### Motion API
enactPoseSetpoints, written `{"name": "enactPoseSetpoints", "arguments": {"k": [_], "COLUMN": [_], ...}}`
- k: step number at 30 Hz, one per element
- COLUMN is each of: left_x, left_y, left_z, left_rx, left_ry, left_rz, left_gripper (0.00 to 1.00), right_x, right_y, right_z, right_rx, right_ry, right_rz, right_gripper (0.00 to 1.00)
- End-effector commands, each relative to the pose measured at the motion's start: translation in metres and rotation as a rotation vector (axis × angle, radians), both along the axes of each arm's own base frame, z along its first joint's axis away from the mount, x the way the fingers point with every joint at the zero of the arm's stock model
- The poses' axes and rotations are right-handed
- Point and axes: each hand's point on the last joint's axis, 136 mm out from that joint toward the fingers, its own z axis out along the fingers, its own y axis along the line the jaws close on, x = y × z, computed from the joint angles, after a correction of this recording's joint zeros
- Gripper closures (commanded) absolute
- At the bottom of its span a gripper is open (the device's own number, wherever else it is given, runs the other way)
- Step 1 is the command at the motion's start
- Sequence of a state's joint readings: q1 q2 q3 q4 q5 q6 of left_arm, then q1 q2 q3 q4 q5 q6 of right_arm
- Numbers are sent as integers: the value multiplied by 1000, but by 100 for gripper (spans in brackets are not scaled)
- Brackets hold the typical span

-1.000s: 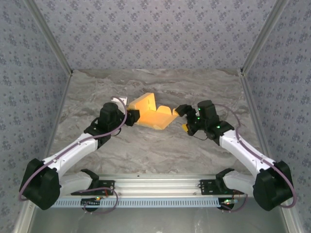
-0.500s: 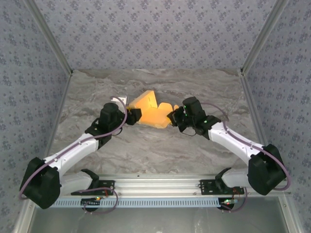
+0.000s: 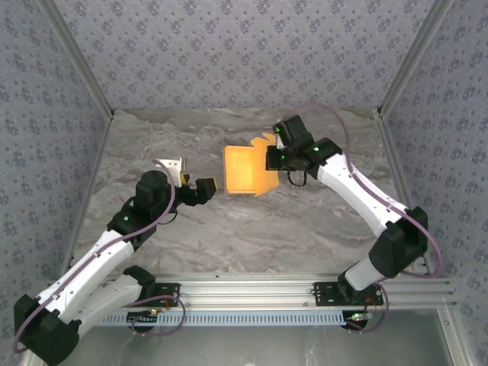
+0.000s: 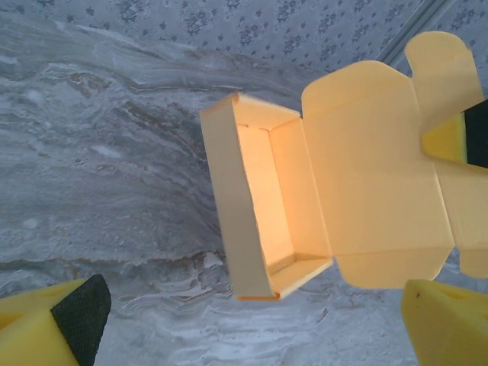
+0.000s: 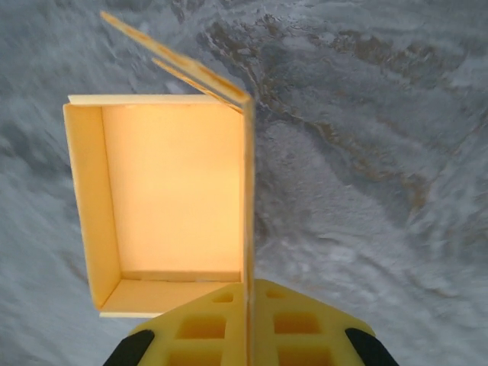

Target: Fold the paper box

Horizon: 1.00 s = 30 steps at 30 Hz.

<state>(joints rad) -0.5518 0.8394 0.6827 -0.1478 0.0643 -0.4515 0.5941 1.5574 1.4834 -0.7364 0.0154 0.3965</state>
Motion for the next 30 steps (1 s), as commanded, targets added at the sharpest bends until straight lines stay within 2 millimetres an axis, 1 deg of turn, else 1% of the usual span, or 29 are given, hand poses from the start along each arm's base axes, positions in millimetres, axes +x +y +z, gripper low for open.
{"name": "enactPoseSetpoints", "arguments": {"k": [1, 3, 5, 7, 9, 10, 12, 14, 15, 17, 18, 19, 20, 22, 24, 25, 26, 27, 28, 29, 30], "left_x": [-6, -4, -1, -1, -2, -1, -2, -4, -5, -9, -10, -11, -12, -15, -18, -19, -19, -19, -18, -15, -11], "left_y": [10, 12, 11, 3, -2, -4, -8, -10, -12, -16, -17, -18, -19, -23, -30, -35, -41, -46, -53, -59, -64], "left_z": [-5, -11, -20, -27, -35, -40, -49, -56, -58, -61, -62, -61, -60, -59, -57, -56, -54, -54, -53, -54, -54], "left_rx": [105, 123, 106, 82, 54, 44, 29, 17, 14, 15, 21, 24, 25, 27, 34, 48, 67, 90, 114, 139, 160], "left_ry": [46, 73, 88, 67, 51, 43, 38, 34, 27, 1, -12, -25, -42, -70, -100, -119, -138, -148, -155, -153, -151], "left_rz": [-8, 4, 11, -26, -50, -57, -78, -92, -102, -140, -149, -158, -166, -186, -217, -237, -262, -284, -308, -327, -336], "left_gripper": [1, 1, 1, 1, 1, 1, 2, 2, 2, 2, 2, 2, 2, 2, 2, 2, 2, 2, 2, 2, 2], "right_x": [-27, -31, -36, -44, -46, -46, -54, -54, -51, -33, -26, -21, -20, -22, -19, -17, -17, -18, -19, -26, -35], "right_y": [-28, -29, -28, -26, -20, -15, -2, 9, 12, 20, 24, 27, 30, 34, 29, 21, 8, -6, -29, -46, -55], "right_z": [-34, -40, -50, -61, -64, -64, -62, -59, -57, -47, -40, -32, -24, -7, 16, 29, 40, 46, 50, 48, 44], "right_rx": [-473, -638, -811, -891, -907, -888, -822, -781, -767, -698, -657, -613, -575, -497, -397, -330, -266, -220, -160, -82, -7], "right_ry": [77, 82, 85, 108, 105, 93, 69, -4, -36, -115, -148, -179, -207, -267, -317, -329, -328, -319, -293, -250, -214], "right_rz": [301, 410, 541, 665, 721, 743, 823, 882, 883, 804, 765, 727, 704, 671, 559, 456, 353, 252, 104, 3, -44], "right_gripper": [98, 98, 97, 96, 95, 95, 93, 87, 81, 68, 65, 58, 49, 47, 46, 46, 46, 46, 30, 23, 22]}}
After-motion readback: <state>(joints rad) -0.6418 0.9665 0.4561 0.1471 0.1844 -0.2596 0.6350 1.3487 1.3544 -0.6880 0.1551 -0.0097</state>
